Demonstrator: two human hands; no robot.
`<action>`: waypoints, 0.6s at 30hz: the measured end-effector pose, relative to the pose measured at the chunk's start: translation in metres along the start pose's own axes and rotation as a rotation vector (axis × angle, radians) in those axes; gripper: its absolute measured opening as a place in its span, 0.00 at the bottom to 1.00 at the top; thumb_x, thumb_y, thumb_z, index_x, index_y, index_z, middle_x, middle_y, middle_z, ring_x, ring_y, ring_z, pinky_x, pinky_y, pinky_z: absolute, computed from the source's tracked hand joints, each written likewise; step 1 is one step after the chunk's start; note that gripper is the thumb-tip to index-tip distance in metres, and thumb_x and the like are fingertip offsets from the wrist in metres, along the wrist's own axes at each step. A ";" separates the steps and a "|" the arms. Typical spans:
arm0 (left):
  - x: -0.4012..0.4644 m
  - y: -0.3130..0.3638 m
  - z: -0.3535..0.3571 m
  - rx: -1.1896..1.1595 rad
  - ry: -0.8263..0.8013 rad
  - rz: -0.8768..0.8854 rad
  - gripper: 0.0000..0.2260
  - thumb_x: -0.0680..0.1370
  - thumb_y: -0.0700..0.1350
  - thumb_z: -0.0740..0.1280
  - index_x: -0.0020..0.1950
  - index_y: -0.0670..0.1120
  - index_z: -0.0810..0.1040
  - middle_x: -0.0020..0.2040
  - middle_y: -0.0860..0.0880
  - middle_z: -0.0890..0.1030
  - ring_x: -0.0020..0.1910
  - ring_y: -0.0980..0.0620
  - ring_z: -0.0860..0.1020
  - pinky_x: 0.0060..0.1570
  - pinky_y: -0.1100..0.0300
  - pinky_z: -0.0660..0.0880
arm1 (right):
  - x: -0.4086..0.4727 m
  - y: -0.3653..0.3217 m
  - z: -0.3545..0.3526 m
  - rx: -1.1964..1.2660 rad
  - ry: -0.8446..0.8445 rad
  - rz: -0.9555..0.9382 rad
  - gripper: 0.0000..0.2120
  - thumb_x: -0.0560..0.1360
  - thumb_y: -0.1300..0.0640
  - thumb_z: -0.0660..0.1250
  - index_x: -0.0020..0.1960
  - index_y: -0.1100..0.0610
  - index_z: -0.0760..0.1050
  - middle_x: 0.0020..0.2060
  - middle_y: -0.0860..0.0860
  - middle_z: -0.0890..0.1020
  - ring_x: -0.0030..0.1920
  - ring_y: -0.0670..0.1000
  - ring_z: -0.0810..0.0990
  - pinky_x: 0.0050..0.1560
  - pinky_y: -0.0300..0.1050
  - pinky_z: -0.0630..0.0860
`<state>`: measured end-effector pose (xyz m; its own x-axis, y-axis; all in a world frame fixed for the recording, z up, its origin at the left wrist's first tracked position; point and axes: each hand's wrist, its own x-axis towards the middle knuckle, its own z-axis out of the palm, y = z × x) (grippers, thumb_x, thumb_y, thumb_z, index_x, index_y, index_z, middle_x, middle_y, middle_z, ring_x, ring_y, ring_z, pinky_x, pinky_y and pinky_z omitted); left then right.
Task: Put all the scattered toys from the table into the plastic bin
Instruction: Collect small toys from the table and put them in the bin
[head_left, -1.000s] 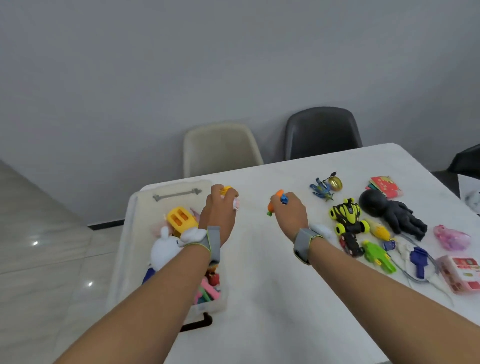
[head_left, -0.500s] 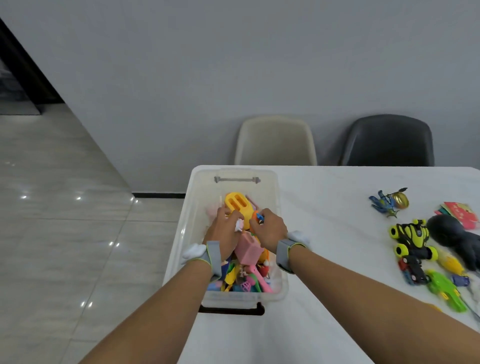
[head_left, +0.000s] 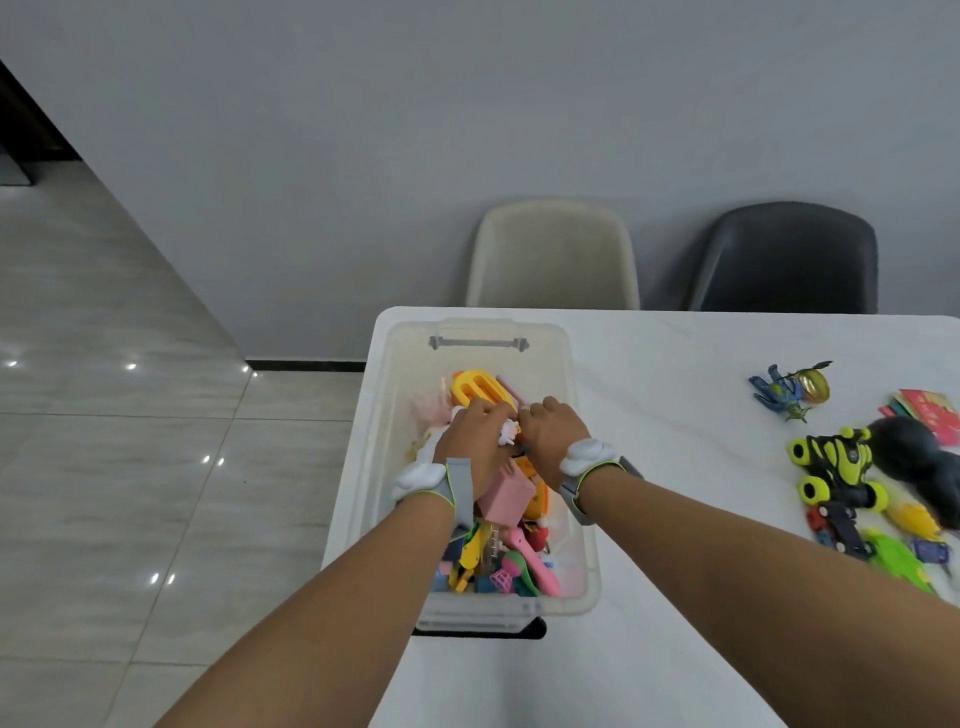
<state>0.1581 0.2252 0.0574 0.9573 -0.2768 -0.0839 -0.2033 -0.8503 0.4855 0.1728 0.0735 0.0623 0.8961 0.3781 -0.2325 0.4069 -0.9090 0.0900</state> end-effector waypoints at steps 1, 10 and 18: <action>0.002 0.000 0.000 0.020 -0.012 0.001 0.15 0.76 0.48 0.68 0.62 0.55 0.73 0.60 0.48 0.73 0.58 0.42 0.71 0.49 0.47 0.76 | -0.001 0.000 0.003 0.011 0.022 0.002 0.14 0.74 0.54 0.66 0.59 0.57 0.72 0.54 0.55 0.77 0.55 0.57 0.73 0.50 0.47 0.69; -0.005 -0.003 0.002 0.117 -0.014 0.035 0.22 0.73 0.46 0.70 0.65 0.55 0.69 0.64 0.48 0.69 0.57 0.42 0.73 0.42 0.47 0.78 | -0.005 0.002 0.010 0.074 0.088 -0.019 0.20 0.70 0.49 0.69 0.58 0.57 0.73 0.54 0.55 0.77 0.55 0.58 0.73 0.51 0.49 0.67; -0.019 -0.001 -0.001 -0.035 0.044 0.052 0.32 0.69 0.50 0.76 0.69 0.58 0.68 0.72 0.49 0.61 0.65 0.44 0.70 0.57 0.51 0.76 | -0.025 0.001 0.004 0.142 0.164 0.008 0.41 0.66 0.47 0.73 0.74 0.59 0.63 0.63 0.56 0.73 0.64 0.59 0.70 0.59 0.50 0.72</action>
<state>0.1404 0.2320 0.0588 0.9539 -0.2994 -0.0198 -0.2463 -0.8190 0.5183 0.1499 0.0621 0.0644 0.9210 0.3833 -0.0702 0.3806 -0.9235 -0.0489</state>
